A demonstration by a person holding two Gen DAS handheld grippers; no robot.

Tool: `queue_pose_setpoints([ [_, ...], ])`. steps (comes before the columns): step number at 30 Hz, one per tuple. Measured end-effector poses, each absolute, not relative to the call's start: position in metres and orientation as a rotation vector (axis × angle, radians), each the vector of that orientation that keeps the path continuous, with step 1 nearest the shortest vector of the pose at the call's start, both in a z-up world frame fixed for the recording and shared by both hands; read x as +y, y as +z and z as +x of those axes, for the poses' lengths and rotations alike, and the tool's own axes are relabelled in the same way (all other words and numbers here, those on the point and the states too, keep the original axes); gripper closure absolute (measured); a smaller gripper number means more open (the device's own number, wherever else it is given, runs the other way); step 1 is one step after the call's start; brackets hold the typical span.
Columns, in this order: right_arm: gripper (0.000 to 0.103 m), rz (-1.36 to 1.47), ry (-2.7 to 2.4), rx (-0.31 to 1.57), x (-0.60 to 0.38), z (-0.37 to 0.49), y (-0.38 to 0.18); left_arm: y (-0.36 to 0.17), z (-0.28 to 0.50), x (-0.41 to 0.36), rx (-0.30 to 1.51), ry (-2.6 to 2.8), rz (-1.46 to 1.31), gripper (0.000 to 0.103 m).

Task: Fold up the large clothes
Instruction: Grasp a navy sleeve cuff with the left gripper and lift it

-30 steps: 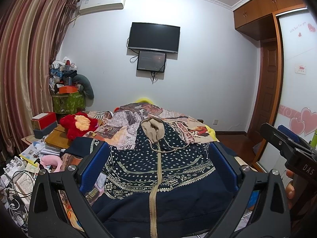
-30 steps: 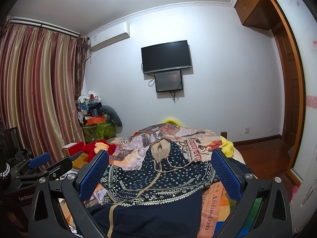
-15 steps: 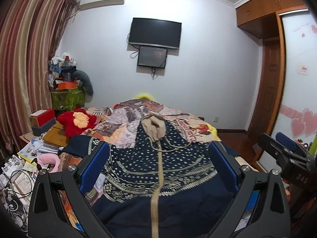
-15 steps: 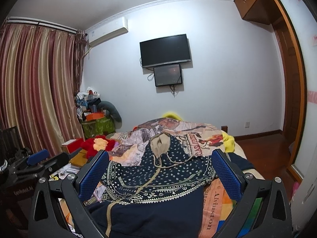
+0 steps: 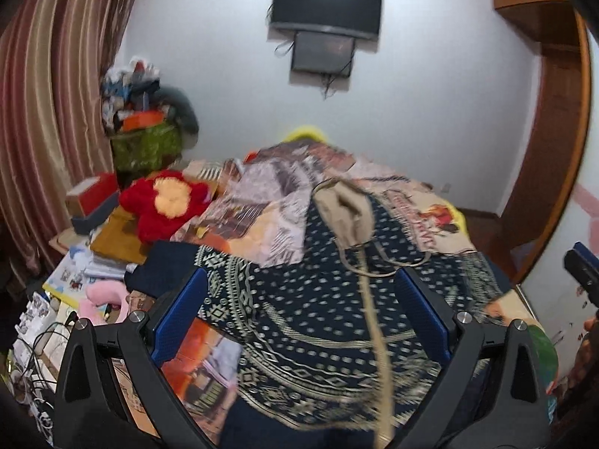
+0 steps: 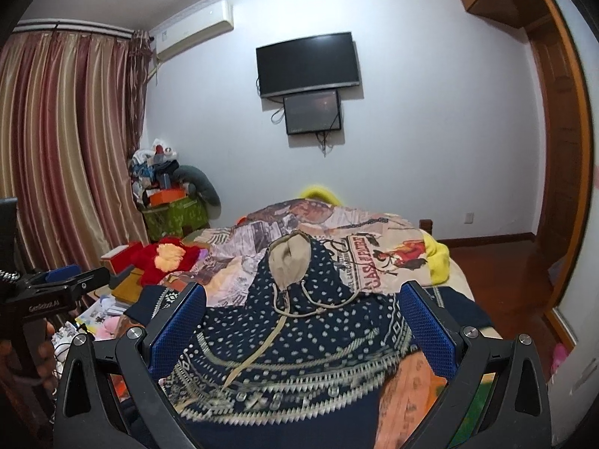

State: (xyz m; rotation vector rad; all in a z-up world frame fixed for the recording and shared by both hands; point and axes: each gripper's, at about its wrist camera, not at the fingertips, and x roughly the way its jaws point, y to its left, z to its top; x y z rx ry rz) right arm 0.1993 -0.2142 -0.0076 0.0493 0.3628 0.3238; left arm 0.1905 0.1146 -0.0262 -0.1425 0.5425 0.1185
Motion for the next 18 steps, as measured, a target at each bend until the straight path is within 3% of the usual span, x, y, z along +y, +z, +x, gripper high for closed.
queue_pose_setpoints([
  [9, 0.0, -0.067, 0.435, 0.522, -0.161, 0.311, -0.025, -0.09, 0.283, 0.237, 0.796, 0.309, -0.349, 0.002],
  [18, 0.0, -0.229, 0.566, 0.742, -0.071, 0.401, -0.085, -0.178, 0.32, 0.318, 1.01, 0.478, -0.427, 0.002],
])
